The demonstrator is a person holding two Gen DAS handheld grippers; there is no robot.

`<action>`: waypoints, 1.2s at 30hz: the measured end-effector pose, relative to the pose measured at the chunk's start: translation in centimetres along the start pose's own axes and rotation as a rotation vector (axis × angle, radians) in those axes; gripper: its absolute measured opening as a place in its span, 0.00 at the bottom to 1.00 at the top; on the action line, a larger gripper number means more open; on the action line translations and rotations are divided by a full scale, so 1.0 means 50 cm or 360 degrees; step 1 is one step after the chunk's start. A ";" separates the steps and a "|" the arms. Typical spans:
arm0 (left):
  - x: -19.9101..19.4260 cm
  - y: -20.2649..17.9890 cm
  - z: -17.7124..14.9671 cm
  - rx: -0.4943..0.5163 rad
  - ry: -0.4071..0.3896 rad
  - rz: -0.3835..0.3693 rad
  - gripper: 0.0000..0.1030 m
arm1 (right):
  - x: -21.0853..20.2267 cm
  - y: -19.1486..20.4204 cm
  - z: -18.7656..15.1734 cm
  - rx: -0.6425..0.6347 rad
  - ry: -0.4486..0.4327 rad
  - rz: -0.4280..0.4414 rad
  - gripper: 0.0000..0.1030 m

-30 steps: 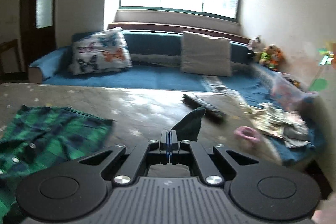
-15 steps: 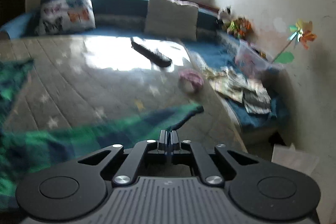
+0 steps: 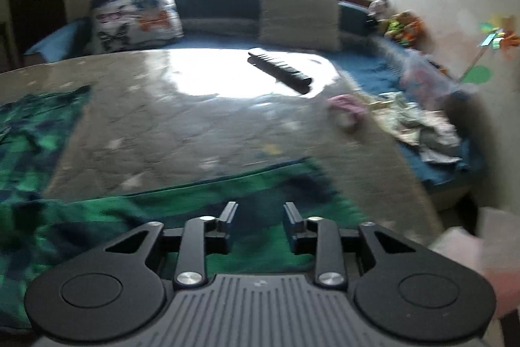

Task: Fold clothes

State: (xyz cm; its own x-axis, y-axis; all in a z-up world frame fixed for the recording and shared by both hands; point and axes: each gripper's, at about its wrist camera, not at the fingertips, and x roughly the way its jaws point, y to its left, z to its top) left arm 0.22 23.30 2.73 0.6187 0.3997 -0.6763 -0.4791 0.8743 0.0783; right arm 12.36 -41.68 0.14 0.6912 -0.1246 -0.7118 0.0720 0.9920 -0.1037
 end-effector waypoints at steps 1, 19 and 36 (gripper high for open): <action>-0.002 -0.004 0.002 0.0006 -0.0009 -0.0008 0.44 | 0.008 0.012 -0.001 -0.0011 0.0009 0.0026 0.36; 0.029 -0.216 0.069 0.0250 -0.0060 -0.0407 0.43 | 0.052 0.090 0.032 -0.0050 0.0081 0.0223 0.44; 0.242 -0.402 0.195 0.0365 0.0015 -0.0469 0.41 | 0.161 0.344 0.199 -0.0210 0.0037 0.0667 0.40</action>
State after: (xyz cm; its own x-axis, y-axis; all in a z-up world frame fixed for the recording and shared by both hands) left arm 23.40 13.25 0.08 0.7029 0.1202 -0.7011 -0.1287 0.9908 0.0409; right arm 26.31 -25.41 -0.45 0.6246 0.2863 -0.7266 -0.3050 0.9459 0.1105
